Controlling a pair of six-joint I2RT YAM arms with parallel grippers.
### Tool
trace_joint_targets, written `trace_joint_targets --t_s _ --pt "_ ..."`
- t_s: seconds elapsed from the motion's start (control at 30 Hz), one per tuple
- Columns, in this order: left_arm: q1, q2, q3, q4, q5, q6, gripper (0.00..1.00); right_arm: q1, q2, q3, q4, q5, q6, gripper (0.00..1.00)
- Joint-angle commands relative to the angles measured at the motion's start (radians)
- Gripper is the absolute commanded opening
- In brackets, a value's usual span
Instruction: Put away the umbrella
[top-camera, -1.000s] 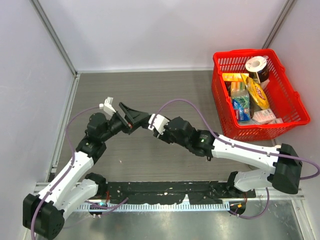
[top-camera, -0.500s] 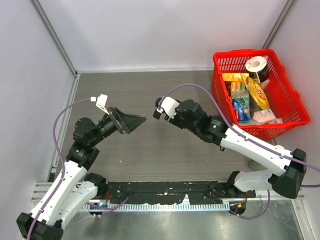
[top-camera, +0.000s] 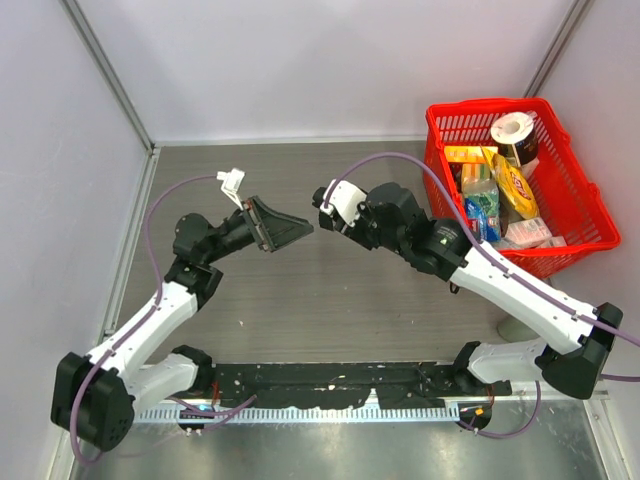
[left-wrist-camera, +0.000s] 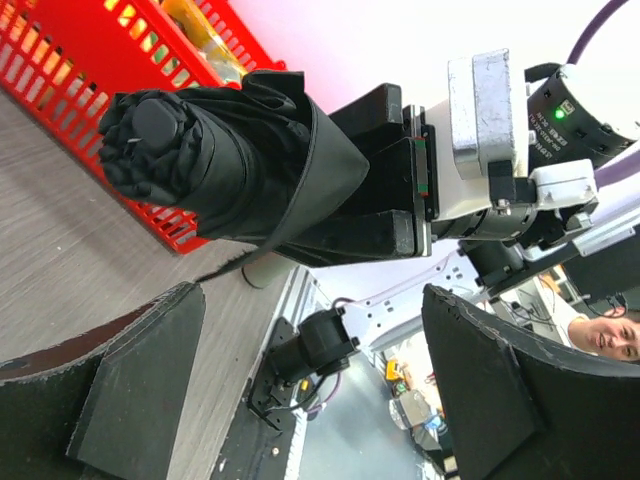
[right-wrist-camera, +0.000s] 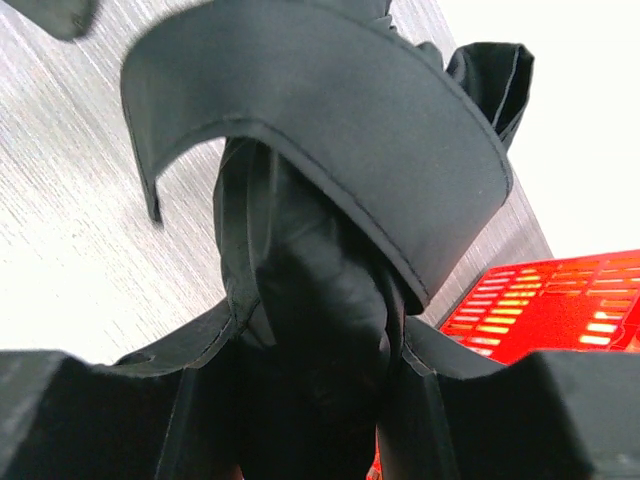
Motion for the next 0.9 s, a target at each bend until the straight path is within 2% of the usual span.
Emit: trace_joint_targets --t_s 0.0,0.23,0.37,0.5,0.67,0.73,0.87 --pt "-0.03 0.067 0.051 0.167 0.061 -0.025 0.9 -0.011 -0.035 0.064 0.042 -0.045 0.016 0.01" --pt "-0.074 0.124 0.066 0.151 0.038 0.007 0.88 -0.019 -0.03 0.084 0.042 -0.063 0.024 0.01" --pt "-0.108 0.161 0.083 0.183 0.051 0.009 0.7 -0.02 -0.022 0.09 0.045 -0.066 0.032 0.01" --pt "-0.114 0.17 0.078 0.217 0.037 -0.004 0.64 -0.022 -0.022 0.093 0.044 -0.071 0.035 0.01" --pt "-0.114 0.187 0.095 0.212 0.029 -0.004 0.62 -0.02 -0.025 0.091 0.045 -0.077 0.04 0.01" --pt "-0.116 0.193 0.098 0.215 0.022 -0.004 0.53 -0.02 -0.027 0.09 0.044 -0.08 0.043 0.01" --pt "-0.116 0.186 0.094 0.201 0.026 0.01 0.07 -0.022 -0.024 0.087 0.048 -0.056 0.046 0.01"
